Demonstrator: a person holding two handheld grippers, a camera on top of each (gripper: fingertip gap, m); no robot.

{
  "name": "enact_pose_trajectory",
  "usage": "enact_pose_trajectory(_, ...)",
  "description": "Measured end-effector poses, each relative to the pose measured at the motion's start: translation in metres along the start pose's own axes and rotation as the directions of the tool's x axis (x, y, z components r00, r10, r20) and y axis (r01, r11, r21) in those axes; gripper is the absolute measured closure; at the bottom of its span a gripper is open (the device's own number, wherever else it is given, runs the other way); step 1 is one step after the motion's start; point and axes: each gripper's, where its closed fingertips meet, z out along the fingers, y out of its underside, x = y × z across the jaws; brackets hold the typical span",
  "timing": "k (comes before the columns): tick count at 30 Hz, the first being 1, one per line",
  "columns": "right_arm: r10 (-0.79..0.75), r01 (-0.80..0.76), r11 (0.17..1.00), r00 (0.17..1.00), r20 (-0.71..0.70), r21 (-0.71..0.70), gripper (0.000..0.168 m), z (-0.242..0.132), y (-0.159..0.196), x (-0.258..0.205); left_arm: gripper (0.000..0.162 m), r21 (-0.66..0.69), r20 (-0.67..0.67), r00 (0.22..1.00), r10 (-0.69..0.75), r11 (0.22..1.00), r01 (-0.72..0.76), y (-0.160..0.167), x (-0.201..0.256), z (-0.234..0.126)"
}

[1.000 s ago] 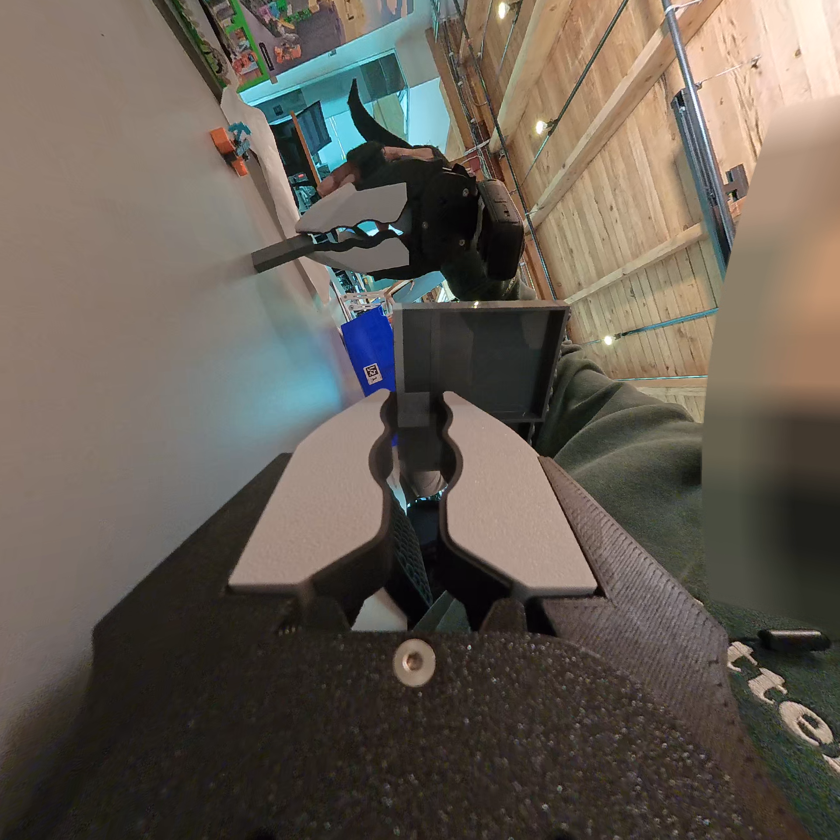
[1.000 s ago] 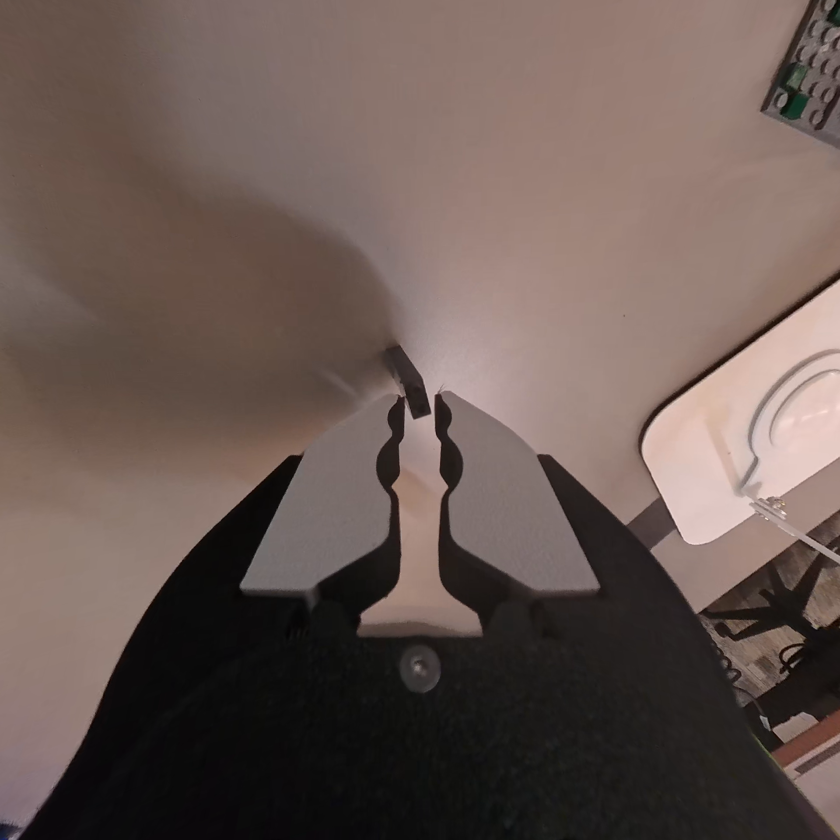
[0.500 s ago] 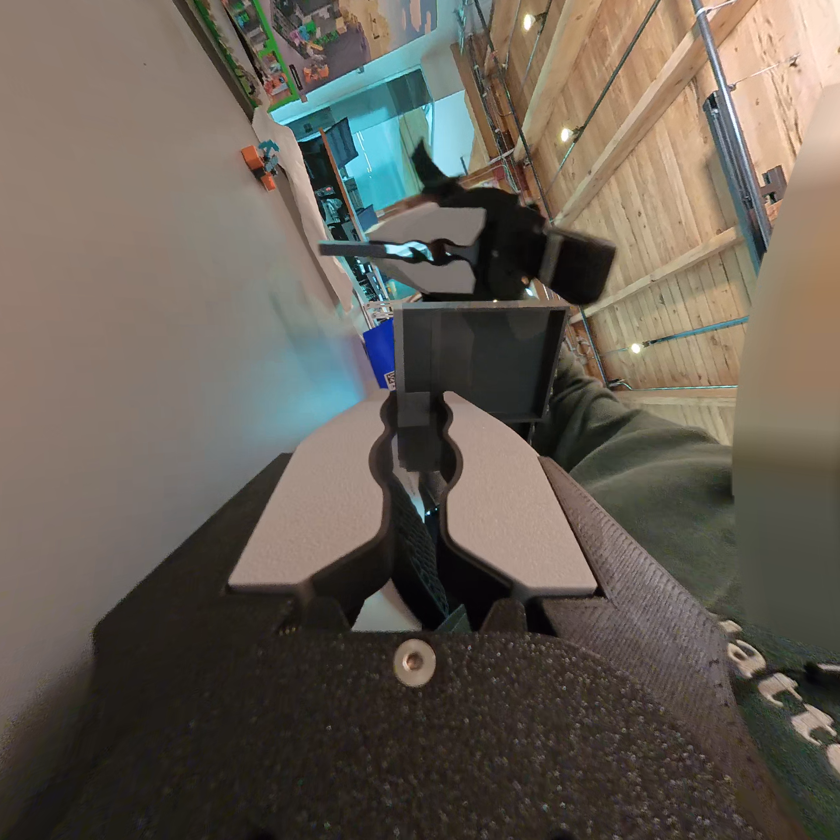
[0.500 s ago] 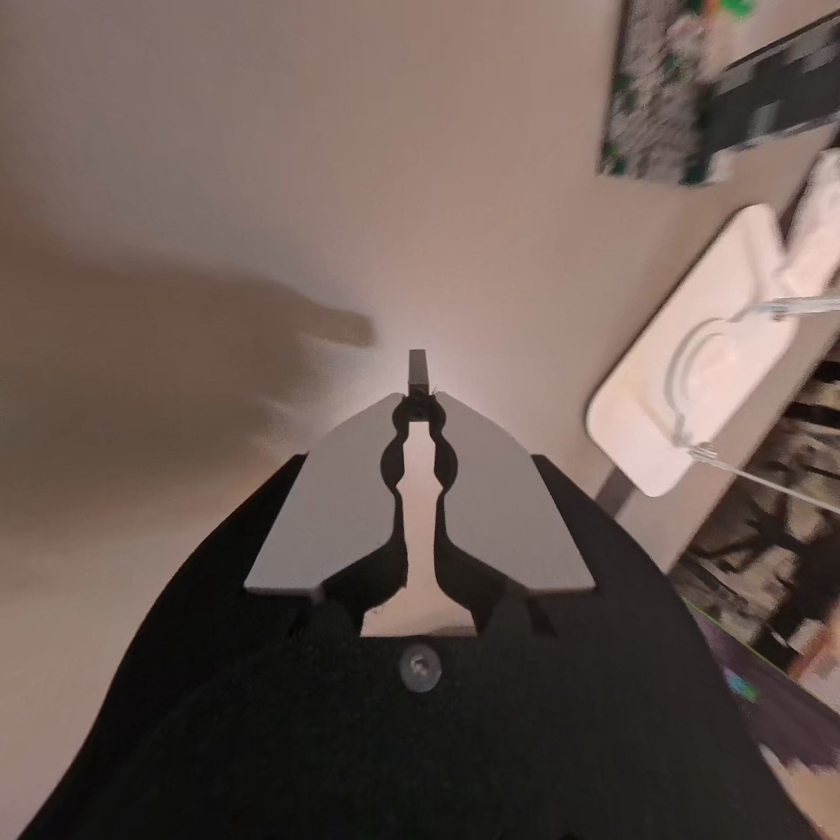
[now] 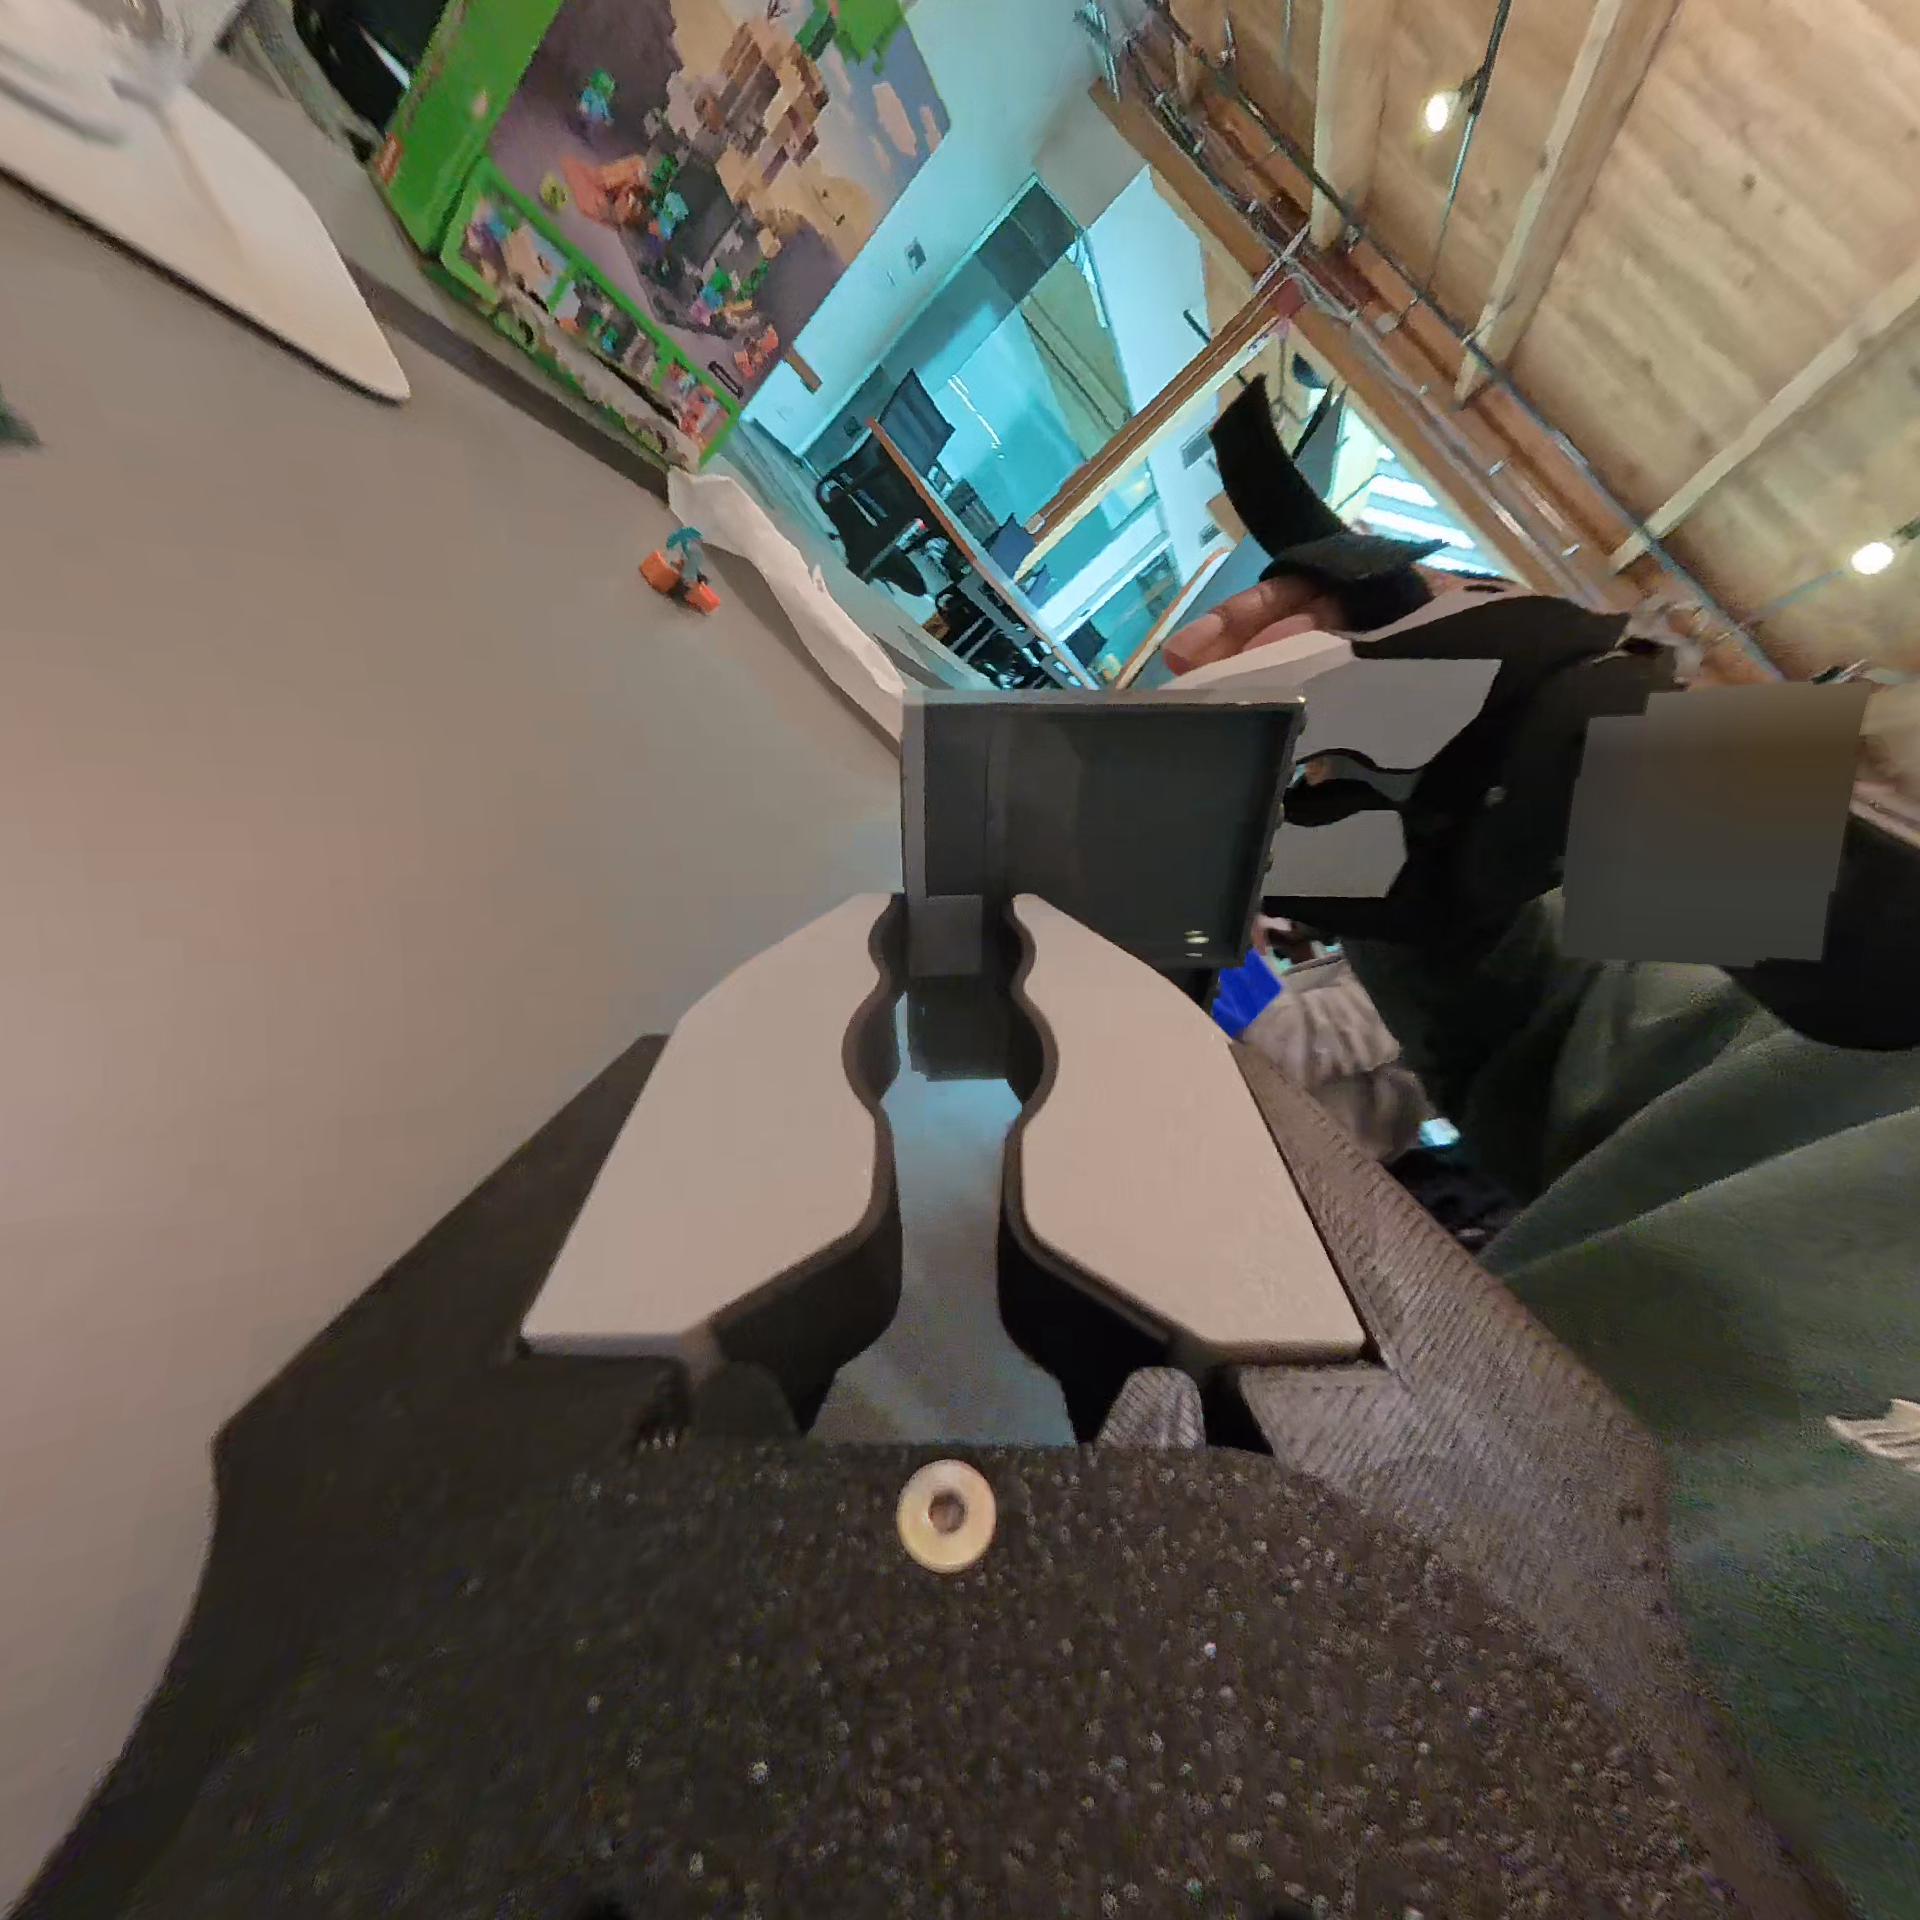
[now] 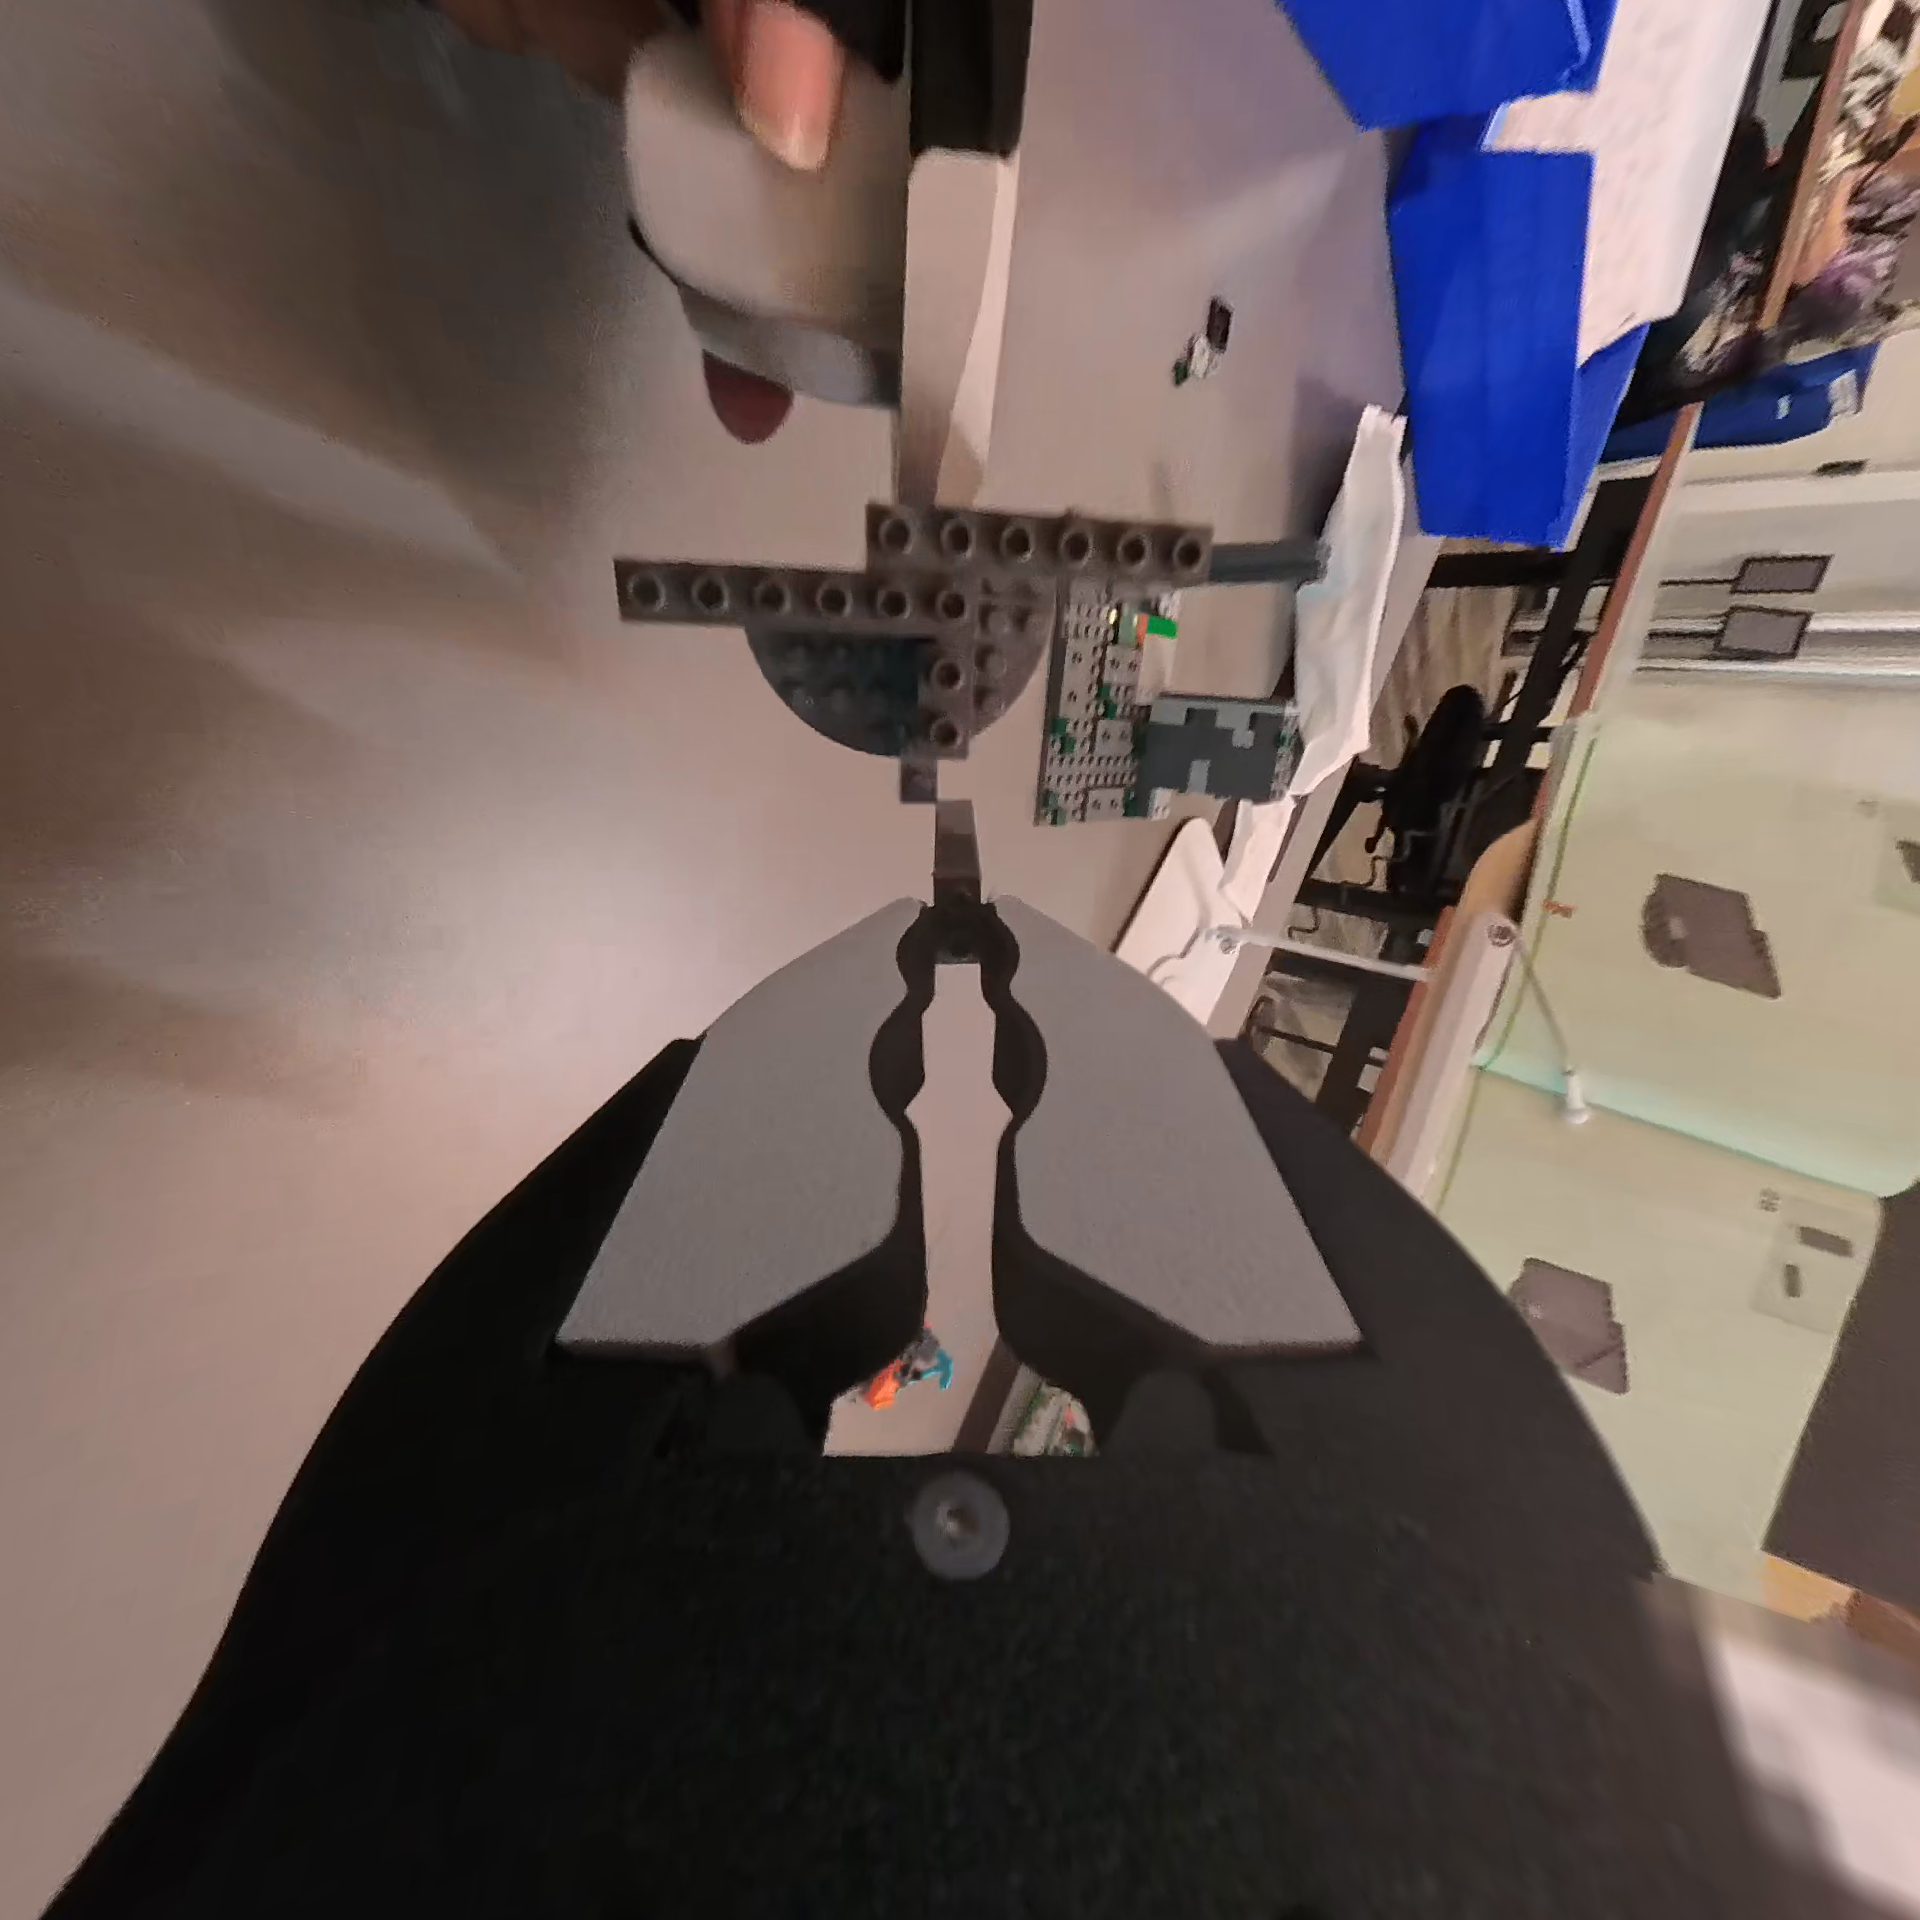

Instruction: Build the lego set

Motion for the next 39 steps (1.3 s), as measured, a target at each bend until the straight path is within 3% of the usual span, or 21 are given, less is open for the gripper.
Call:
enact_pose_trajectory(6,0.002,-0.001,1.000,0.999,-0.050,0.015,0.161,-0.013,-0.013,0.005,0.146,0.024,0.041,0.987,0.154,0.988,-0.155,-0.007,0.009,-0.005)
enact_pose_trajectory(27,-0.031,0.034,0.999,0.991,-0.133,0.022,0.161,-0.024,-0.035,0.012,0.146,0.090,0.013,0.958,0.287,0.954,-0.287,-0.018,0.029,-0.011)
enact_pose_trajectory(30,-0.041,0.043,0.999,0.992,-0.121,0.021,0.161,-0.025,-0.037,0.012,0.146,0.098,-0.023,0.973,0.229,0.969,-0.226,-0.017,0.029,-0.011)
enact_pose_trajectory(32,-0.046,0.048,0.999,0.995,-0.083,0.017,0.161,-0.024,-0.037,0.010,0.147,0.097,-0.072,0.992,0.109,0.990,-0.101,-0.014,0.027,-0.010)
enact_pose_trajectory(39,0.035,-0.040,0.999,0.981,0.190,0.023,0.161,-0.021,-0.032,-0.003,0.146,-0.001,-0.141,0.958,-0.249,0.968,0.251,0.008,0.020,-0.003)
